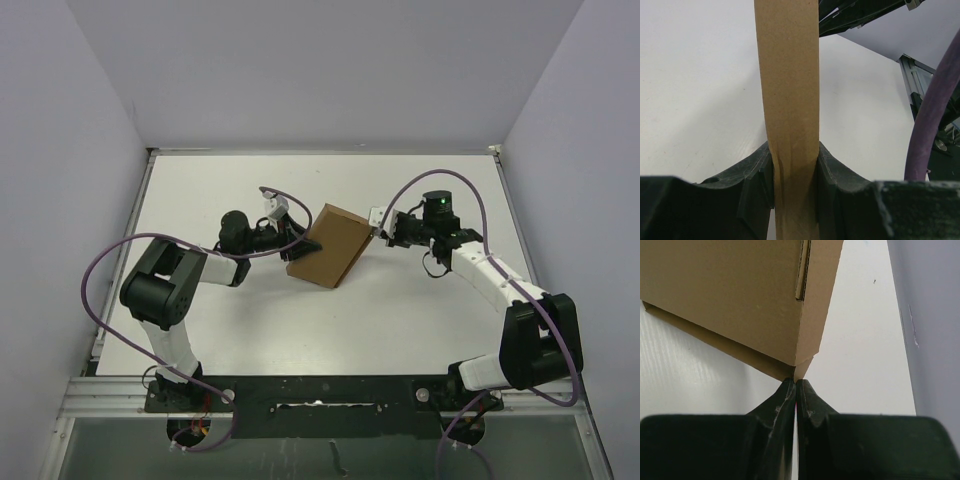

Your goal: Fold the paper box

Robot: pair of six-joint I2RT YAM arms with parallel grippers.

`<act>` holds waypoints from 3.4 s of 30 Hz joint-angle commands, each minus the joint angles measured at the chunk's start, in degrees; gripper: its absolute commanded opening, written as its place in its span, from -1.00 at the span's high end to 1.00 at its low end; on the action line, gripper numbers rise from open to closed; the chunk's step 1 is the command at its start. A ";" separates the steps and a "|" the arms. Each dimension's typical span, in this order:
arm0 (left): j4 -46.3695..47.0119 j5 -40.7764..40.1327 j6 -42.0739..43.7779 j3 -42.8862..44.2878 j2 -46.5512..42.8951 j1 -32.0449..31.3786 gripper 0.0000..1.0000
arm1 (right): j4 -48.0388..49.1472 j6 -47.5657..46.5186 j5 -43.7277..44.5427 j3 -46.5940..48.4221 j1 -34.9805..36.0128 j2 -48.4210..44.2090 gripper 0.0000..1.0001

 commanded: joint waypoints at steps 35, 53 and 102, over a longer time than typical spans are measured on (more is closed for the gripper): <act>-6.55 0.73 4.66 2.85 0.52 0.19 0.60 | -22.12 5.98 -15.06 11.21 -4.90 -4.25 0.19; -7.13 0.06 4.49 2.80 0.51 0.11 0.61 | -9.45 49.56 -7.33 11.74 -9.20 11.27 1.00; -43.31 -12.87 18.65 16.77 -9.70 -10.21 0.63 | -3.05 84.34 -3.82 16.62 1.62 12.34 1.00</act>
